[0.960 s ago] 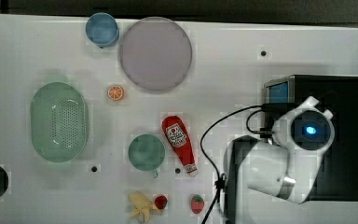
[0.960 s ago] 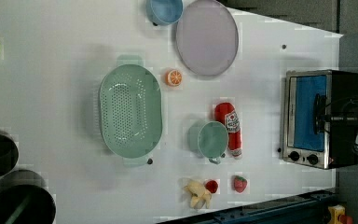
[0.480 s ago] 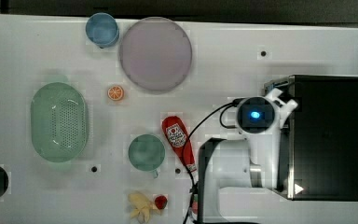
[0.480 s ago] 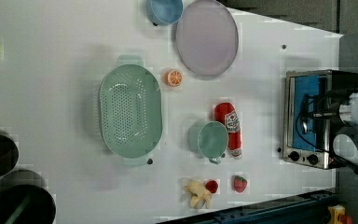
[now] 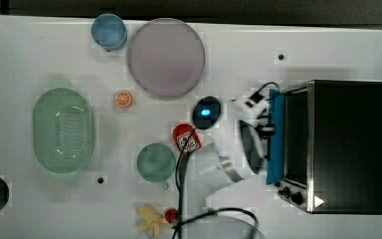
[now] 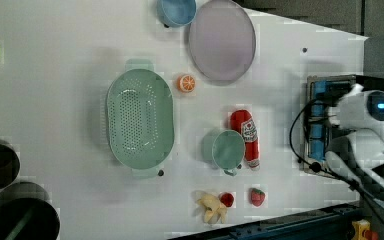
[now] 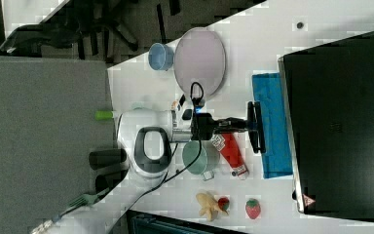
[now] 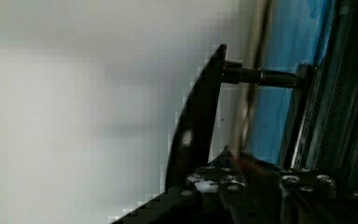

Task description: Flap open oven.

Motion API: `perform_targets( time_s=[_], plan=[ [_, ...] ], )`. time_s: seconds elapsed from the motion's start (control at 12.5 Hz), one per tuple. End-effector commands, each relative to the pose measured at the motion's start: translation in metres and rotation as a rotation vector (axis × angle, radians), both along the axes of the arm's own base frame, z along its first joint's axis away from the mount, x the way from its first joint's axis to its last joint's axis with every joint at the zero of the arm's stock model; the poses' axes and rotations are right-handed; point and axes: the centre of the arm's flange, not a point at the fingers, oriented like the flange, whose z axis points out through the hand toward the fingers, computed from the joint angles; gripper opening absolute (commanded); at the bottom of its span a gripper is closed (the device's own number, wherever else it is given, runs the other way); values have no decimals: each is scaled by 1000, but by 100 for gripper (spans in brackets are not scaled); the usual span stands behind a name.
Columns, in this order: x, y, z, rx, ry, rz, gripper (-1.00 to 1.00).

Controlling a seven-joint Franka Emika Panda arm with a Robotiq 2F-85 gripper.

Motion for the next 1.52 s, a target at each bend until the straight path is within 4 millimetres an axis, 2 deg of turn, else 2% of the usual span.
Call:
perform_targets(
  time_s=[0.08, 0.4, 0.48, 0.64, 0.8, 1.04, 1.28, 1.52],
  plan=[
    [-5, 49, -54, -110, -41, -78, -65],
    [-7, 77, -111, -164, -62, -114, -65],
    [-5, 82, -115, -173, -55, -104, -65],
    [7, 88, -103, -176, -85, -98, -65],
    [26, 92, -74, -155, -152, -112, -65],
    [49, 98, -5, -54, -275, -256, -65],
    [56, 97, 67, 123, -369, -511, -65],
    [49, 91, 136, 298, -401, -756, -65]
  ],
)
